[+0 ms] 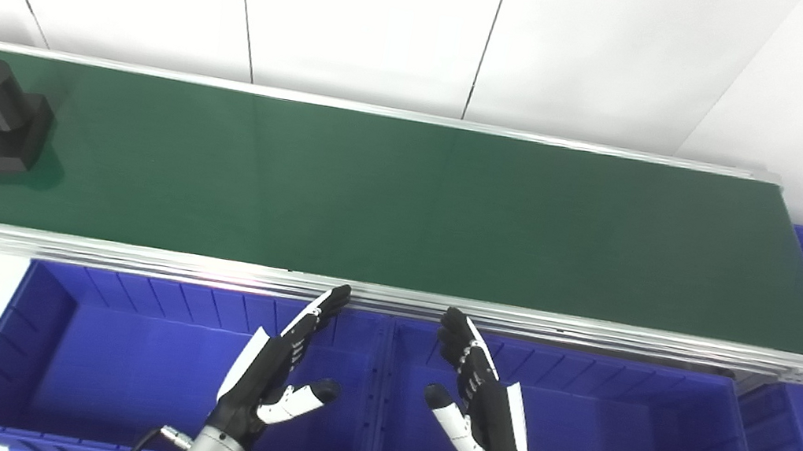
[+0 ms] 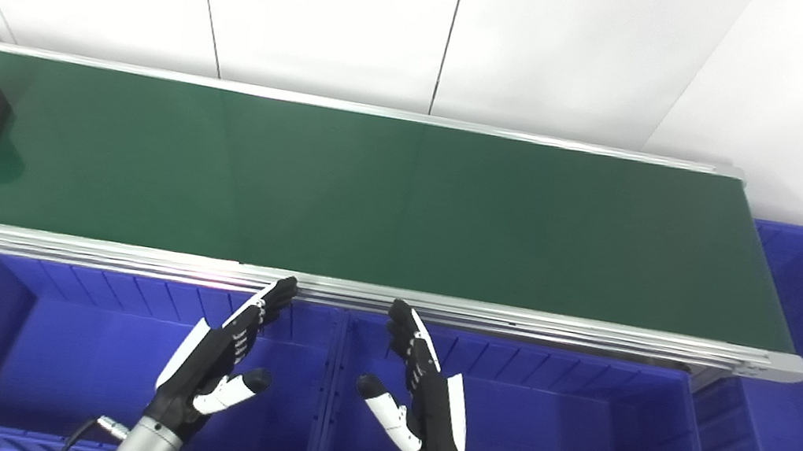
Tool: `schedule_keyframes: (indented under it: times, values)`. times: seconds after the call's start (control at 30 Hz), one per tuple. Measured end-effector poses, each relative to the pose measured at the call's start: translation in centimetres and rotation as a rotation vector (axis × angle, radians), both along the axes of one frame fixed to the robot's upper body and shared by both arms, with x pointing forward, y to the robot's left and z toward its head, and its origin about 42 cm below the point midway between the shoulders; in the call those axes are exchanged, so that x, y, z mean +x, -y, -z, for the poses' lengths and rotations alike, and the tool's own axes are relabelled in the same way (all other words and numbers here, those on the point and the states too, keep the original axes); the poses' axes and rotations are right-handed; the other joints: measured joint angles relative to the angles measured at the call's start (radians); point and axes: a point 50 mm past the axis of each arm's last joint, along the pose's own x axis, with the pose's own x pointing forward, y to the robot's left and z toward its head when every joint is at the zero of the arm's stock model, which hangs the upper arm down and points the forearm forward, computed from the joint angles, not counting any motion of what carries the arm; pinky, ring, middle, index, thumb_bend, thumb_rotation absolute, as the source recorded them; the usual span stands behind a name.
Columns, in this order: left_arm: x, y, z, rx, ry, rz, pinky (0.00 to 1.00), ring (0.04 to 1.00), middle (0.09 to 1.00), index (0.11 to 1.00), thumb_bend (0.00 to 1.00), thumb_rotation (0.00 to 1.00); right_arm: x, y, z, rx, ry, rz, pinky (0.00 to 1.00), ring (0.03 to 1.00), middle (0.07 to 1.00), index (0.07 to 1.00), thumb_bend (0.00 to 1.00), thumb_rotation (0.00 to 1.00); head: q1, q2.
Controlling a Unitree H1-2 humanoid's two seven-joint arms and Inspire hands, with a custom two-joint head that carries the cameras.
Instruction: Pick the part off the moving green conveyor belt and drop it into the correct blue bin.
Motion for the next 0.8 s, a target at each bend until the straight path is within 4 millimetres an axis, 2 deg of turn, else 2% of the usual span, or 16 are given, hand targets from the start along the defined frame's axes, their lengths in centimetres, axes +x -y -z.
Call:
schedule_keyframes:
  times: [0.1, 0.23, 0.43, 0.8]
  values:
    - [0.00, -0.01, 0.00, 0.000, 0.000, 0.000, 0.98, 0.967, 0.955, 0.936, 0.89, 0.81, 0.01, 0.06, -0.01, -0.012, 0.003, 0.000, 0.88, 0.891, 0.902, 0.904, 0.85, 0.97, 0.003, 0.000]
    - [-0.08, 0.00, 0.01, -0.001, -0.001, -0.002, 0.97, 0.967, 0.955, 0.932, 0.88, 0.87, 0.01, -0.01, -0.02, -0.020, 0.005, -0.003, 0.88, 0.891, 0.902, 0.907, 0.85, 0.99, 0.005, 0.000]
    - [-0.39, 0.08, -0.08, 0.004, 0.003, -0.001, 0.98, 0.976, 0.962, 0.932, 0.87, 0.96, -0.01, 0.01, 0.01, -0.028, 0.005, -0.003, 0.87, 0.890, 0.903, 0.907, 0.85, 1.00, 0.006, -0.003]
    - [-0.55, 0.46, -0.49, 0.018, 0.029, -0.010, 0.95, 0.957, 0.949, 0.920, 0.85, 1.00, -0.10, 0.07, 0.26, -0.030, -0.005, -0.003, 0.87, 0.886, 0.903, 0.904, 0.88, 1.00, 0.014, -0.002]
